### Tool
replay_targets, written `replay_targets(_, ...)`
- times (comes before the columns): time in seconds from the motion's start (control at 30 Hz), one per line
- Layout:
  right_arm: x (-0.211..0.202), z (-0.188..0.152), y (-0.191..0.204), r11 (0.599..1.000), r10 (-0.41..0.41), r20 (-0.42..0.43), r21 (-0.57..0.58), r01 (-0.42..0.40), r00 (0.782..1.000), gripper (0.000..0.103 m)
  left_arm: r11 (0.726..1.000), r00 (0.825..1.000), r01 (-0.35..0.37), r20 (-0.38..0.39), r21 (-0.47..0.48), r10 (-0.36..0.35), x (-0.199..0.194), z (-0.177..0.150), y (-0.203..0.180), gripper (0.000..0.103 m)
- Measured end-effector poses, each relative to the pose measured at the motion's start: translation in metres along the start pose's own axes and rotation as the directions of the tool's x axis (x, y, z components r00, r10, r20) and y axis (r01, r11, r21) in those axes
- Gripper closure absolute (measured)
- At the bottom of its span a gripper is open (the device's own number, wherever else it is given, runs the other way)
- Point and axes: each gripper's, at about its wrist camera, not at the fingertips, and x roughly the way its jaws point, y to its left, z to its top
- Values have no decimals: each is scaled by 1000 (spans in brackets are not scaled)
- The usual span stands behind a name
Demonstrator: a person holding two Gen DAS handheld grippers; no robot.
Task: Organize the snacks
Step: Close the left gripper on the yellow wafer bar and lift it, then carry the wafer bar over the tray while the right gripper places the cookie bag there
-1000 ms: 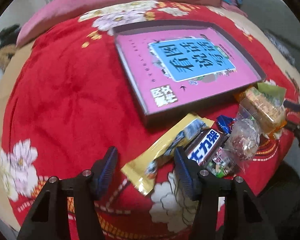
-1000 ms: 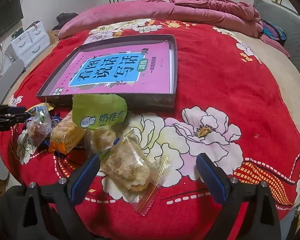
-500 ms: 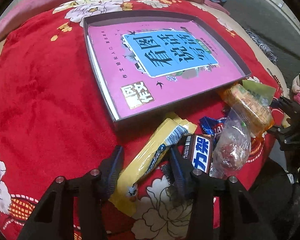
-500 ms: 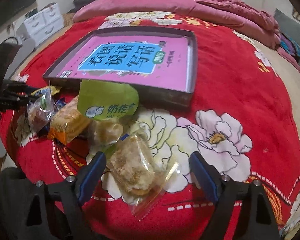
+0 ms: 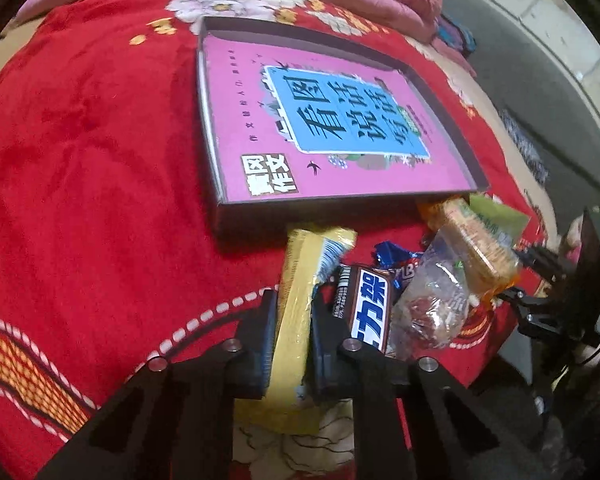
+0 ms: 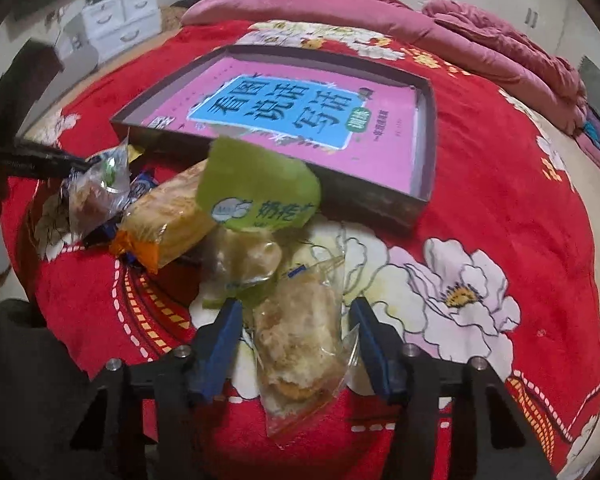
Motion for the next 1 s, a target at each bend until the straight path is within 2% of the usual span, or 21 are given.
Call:
replay_targets(0.07, -4, -2, -6, 999, -2, 16, 36, 1, 1000, 56, 999, 1000, 17, 12, -46, -16, -3, -4, 4, 89)
replay_targets(0.27, -14, -2, -26, 990, 1, 57, 143, -9, 998, 58, 987, 996, 62, 65, -149, -52, -22, -17, 17, 90)
replay_targets(0.4, -23, 4, -34, 983, -9, 107, 185, -11, 994, 58, 987, 993, 23, 114, -158, -5, -39, -16, 13, 90)
replay_targets(0.67, -35, 30, -47, 965, -38, 184, 261, -12, 982, 58, 989, 973, -25, 225, -142, 57, -68, 8, -1, 90)
replay_targets(0.77, -35, 42, -47, 960, -79, 199, 281, 20, 977, 58, 987, 970, -32, 234, -155, 69, -65, 17, -5, 90)
replay_targets(0.87, -33, 56, -46, 958, -73, 228, 285, 5, 971, 58, 988, 969, -39, 236, -152, 75, -60, 26, -12, 89)
replay_targets(1.0, -20, 74, -45, 956, -63, 223, 292, -5, 973, 58, 989, 964, -96, 237, -114, 120, -50, 41, -26, 89)
